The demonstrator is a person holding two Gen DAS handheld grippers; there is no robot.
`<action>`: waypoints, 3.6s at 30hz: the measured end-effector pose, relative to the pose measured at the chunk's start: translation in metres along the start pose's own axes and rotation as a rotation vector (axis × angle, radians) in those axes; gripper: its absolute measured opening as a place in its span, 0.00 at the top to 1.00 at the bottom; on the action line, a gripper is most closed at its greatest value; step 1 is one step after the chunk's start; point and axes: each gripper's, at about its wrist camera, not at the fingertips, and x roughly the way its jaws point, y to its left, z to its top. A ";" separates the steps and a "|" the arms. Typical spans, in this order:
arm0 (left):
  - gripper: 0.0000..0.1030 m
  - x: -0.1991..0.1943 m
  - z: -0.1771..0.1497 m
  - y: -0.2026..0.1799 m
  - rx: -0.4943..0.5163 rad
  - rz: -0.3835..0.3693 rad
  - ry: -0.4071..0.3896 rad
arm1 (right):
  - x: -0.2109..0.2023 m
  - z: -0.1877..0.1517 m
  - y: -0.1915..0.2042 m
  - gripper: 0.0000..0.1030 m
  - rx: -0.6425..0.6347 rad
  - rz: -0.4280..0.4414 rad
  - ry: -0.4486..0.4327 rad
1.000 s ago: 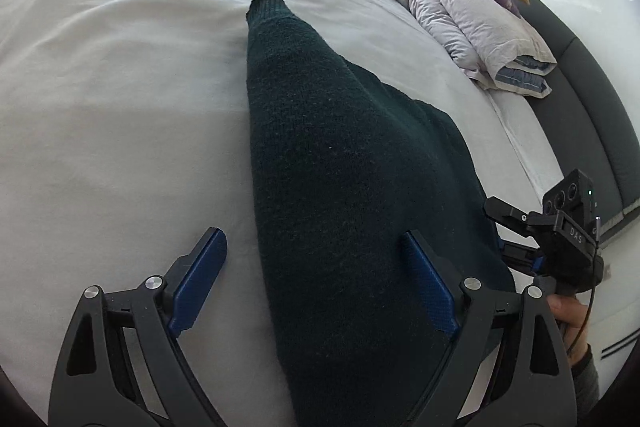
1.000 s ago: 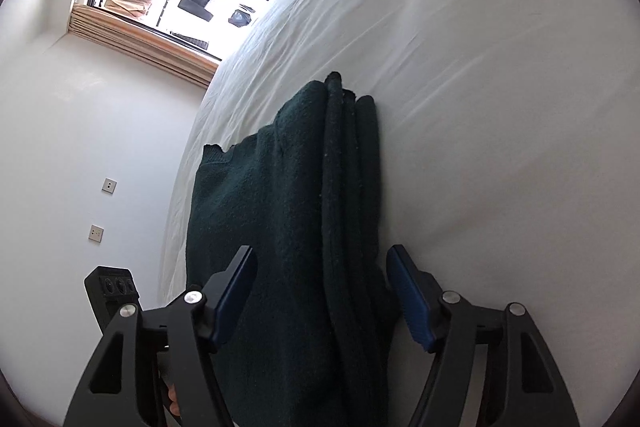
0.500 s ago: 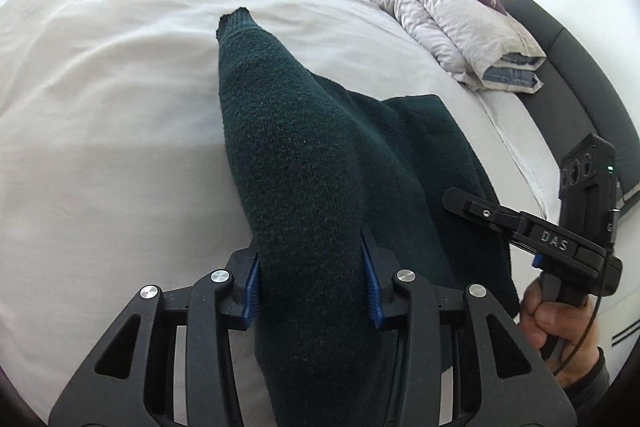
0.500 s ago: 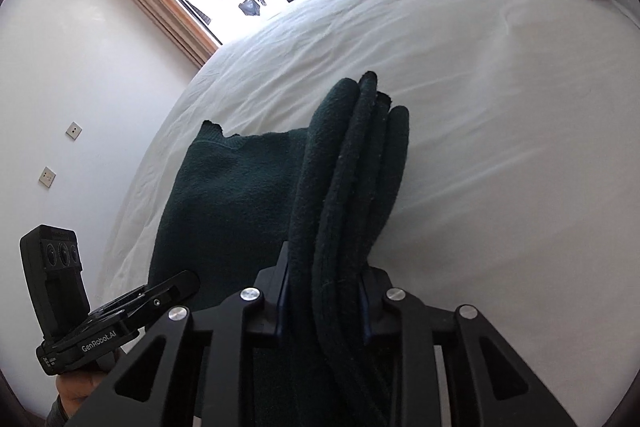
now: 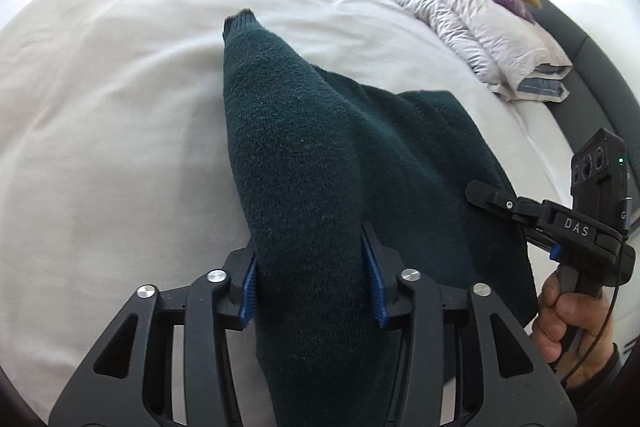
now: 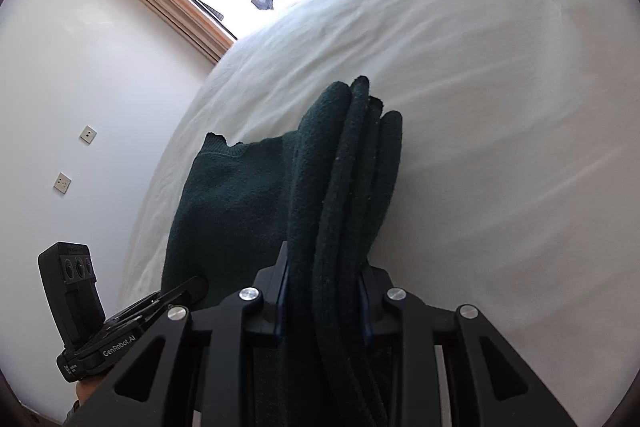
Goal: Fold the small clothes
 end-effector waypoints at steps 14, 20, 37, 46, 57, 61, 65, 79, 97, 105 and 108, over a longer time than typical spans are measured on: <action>0.30 -0.088 -0.062 -0.007 0.139 0.126 -0.208 | -0.119 -0.072 -0.008 0.28 -0.030 -0.110 -0.254; 0.03 -0.206 -0.132 -0.069 0.330 0.350 -0.514 | -0.212 -0.147 0.066 0.12 -0.261 -0.251 -0.491; 0.00 -0.442 -0.272 -0.130 0.301 0.503 -0.756 | -0.353 -0.275 0.201 0.00 -0.515 -0.350 -0.748; 0.00 -0.410 -0.310 -0.132 0.253 0.488 -0.528 | -0.341 -0.308 0.180 0.00 -0.443 -0.384 -0.645; 0.00 -0.339 -0.314 -0.106 0.137 0.406 -0.311 | -0.301 -0.329 0.160 0.00 -0.436 -0.415 -0.491; 0.00 -0.327 -0.313 -0.097 0.117 0.404 -0.293 | -0.294 -0.324 0.158 0.00 -0.409 -0.402 -0.466; 0.00 -0.315 -0.307 -0.083 0.091 0.402 -0.278 | -0.280 -0.325 0.152 0.00 -0.376 -0.413 -0.418; 0.00 -0.288 -0.299 -0.047 0.044 0.424 -0.231 | -0.245 -0.336 0.151 0.00 -0.344 -0.425 -0.293; 0.00 -0.272 -0.303 -0.044 0.035 0.422 -0.197 | -0.246 -0.336 0.152 0.00 -0.321 -0.426 -0.287; 0.00 -0.272 -0.303 -0.044 0.037 0.422 -0.197 | -0.245 -0.337 0.151 0.00 -0.318 -0.427 -0.282; 0.00 -0.272 -0.304 -0.044 0.037 0.422 -0.198 | -0.244 -0.338 0.150 0.00 -0.316 -0.427 -0.278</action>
